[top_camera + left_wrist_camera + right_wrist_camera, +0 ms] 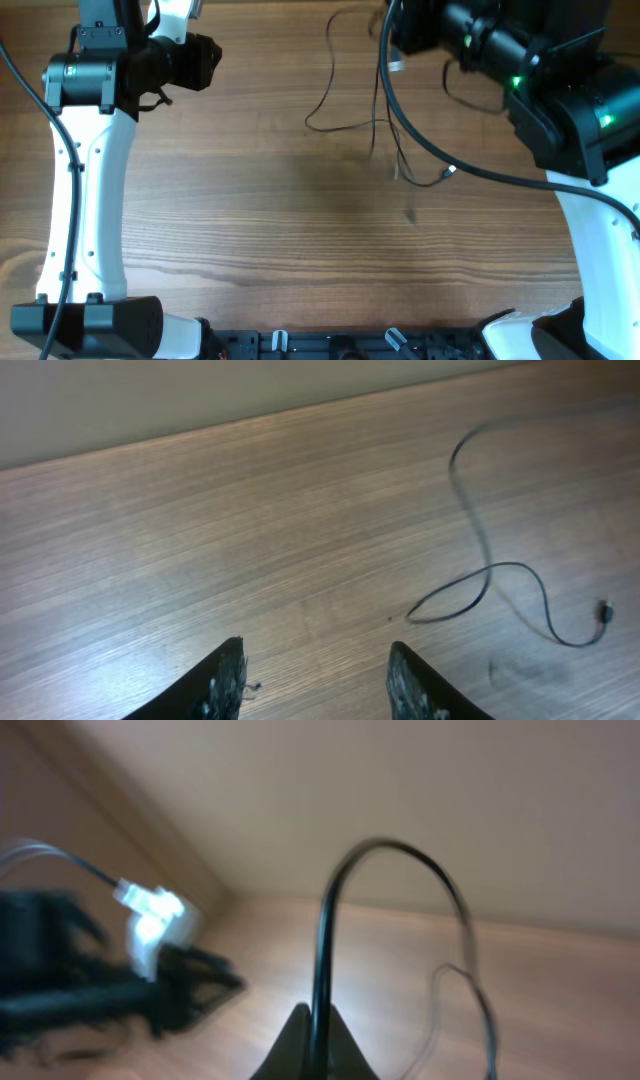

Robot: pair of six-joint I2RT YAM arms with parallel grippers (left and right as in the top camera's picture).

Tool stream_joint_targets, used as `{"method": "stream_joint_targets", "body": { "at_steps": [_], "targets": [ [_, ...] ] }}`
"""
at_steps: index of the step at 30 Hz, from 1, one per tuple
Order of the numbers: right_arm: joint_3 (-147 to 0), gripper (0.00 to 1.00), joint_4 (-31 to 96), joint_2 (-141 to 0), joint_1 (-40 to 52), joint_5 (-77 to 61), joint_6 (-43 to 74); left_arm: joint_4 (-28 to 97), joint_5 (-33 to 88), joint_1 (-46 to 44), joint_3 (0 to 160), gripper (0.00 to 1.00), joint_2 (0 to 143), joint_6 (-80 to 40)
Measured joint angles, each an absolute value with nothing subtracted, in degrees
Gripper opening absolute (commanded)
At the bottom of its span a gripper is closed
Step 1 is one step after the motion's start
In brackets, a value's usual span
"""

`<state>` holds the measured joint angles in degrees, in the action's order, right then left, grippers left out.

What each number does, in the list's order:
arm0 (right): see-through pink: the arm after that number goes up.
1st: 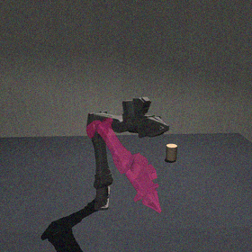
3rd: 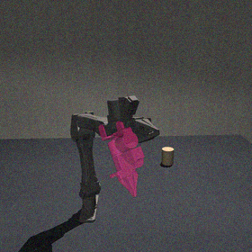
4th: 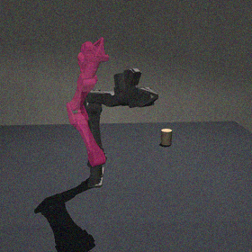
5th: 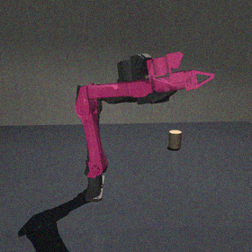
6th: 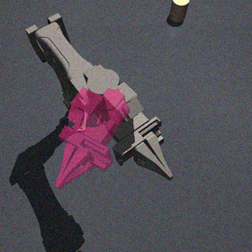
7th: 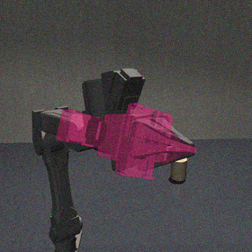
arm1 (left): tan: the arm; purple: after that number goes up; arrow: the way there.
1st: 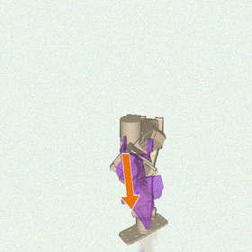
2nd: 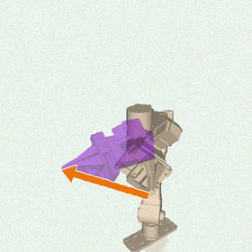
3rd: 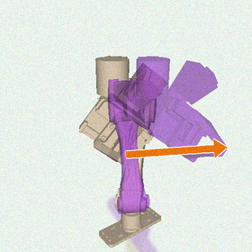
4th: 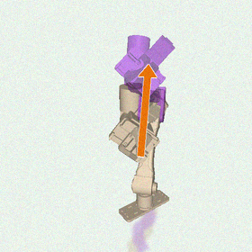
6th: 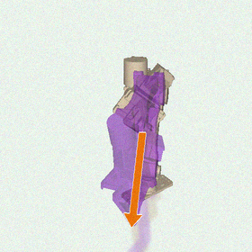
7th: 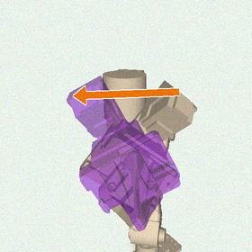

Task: Untangle cables
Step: 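Lift the grasped cable and pull it right with the right gripper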

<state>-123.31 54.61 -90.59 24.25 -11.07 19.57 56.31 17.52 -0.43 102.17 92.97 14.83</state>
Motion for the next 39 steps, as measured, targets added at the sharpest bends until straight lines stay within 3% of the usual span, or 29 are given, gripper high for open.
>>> {"method": "stream_joint_targets", "body": {
  "at_steps": [9,21,39],
  "targets": [
    [-123.3,0.05,82.8,-101.2,24.2,8.1,18.2,56.1,19.0,-0.4,102.2,0.47,93.0,14.8],
    [-123.1,0.05,81.0,-104.0,21.6,32.5,27.8,56.8,19.0,-0.5,102.2,0.47,93.0,14.8],
    [-123.9,0.05,74.5,-104.0,20.3,31.0,23.7,57.2,19.2,-0.5,102.2,0.47,93.0,14.8]
  ]
}}
